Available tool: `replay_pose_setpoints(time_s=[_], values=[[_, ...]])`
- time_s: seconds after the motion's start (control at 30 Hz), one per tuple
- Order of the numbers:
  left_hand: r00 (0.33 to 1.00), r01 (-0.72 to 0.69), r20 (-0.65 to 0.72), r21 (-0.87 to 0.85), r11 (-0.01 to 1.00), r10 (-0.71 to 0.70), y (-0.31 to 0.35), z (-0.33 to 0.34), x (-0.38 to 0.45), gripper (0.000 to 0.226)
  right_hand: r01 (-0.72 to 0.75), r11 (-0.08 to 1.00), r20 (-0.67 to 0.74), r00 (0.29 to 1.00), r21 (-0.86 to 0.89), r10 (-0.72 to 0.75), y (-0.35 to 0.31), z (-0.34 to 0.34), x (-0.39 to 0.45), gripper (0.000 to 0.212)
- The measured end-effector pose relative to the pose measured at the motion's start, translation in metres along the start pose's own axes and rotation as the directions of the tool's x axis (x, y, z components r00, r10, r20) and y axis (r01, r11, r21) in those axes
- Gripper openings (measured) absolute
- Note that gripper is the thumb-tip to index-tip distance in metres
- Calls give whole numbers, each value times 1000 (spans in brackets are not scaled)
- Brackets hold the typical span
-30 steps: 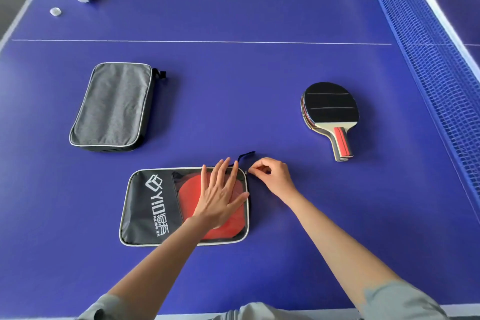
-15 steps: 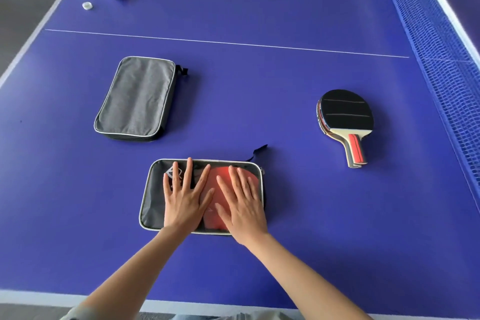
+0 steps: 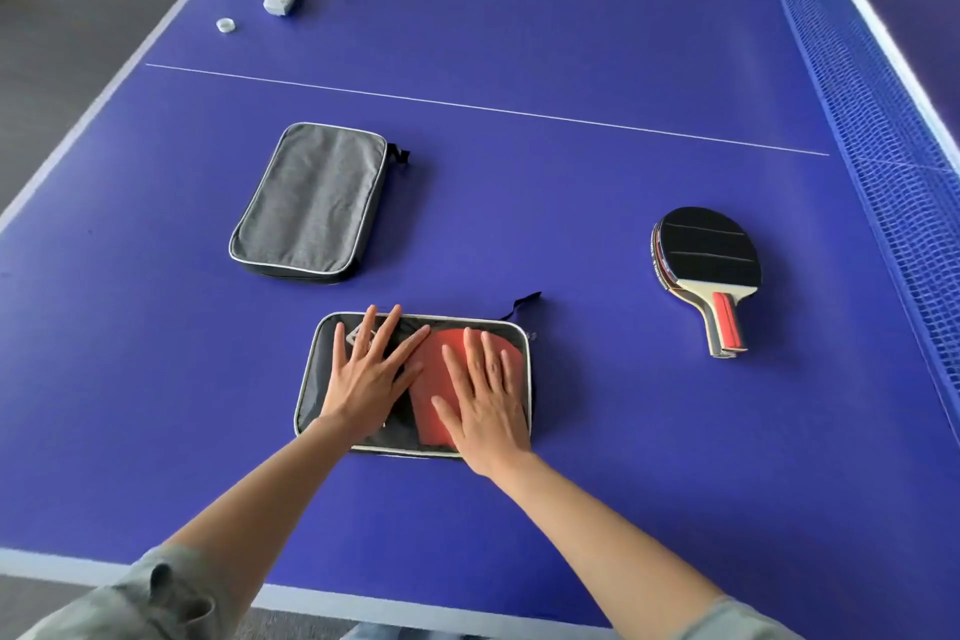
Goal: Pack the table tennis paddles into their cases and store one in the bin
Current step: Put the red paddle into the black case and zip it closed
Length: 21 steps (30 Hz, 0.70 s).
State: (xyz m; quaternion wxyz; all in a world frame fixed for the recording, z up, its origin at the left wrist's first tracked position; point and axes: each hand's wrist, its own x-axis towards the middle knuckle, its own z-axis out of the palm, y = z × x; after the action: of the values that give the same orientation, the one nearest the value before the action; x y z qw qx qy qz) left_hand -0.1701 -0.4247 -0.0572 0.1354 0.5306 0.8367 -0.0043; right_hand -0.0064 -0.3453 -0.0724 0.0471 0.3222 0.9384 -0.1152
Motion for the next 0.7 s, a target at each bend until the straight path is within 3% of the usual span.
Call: replay_pose_setpoints(time_s=[0.1, 0.3, 0.53, 0.7], values=[[993, 115, -18, -32, 993, -115, -28, 4, -12, 49, -11, 999, 20, 1000, 31, 10, -40, 7, 9, 64], [937, 338, -50, -114, 934, -345, -89, 6, -37, 50, 14, 998, 72, 997, 67, -19, -127, 19, 35, 65], [944, 315, -81, -60, 947, -319, -126, 1, -43, 55, -59, 998, 22, 998, -16, 60, -170, 25, 42, 66], [945, 312, -88, -59, 948, -316, -119, 0, -37, 49, 4, 998, 64, 998, 55, -7, -159, 15, 45, 64]])
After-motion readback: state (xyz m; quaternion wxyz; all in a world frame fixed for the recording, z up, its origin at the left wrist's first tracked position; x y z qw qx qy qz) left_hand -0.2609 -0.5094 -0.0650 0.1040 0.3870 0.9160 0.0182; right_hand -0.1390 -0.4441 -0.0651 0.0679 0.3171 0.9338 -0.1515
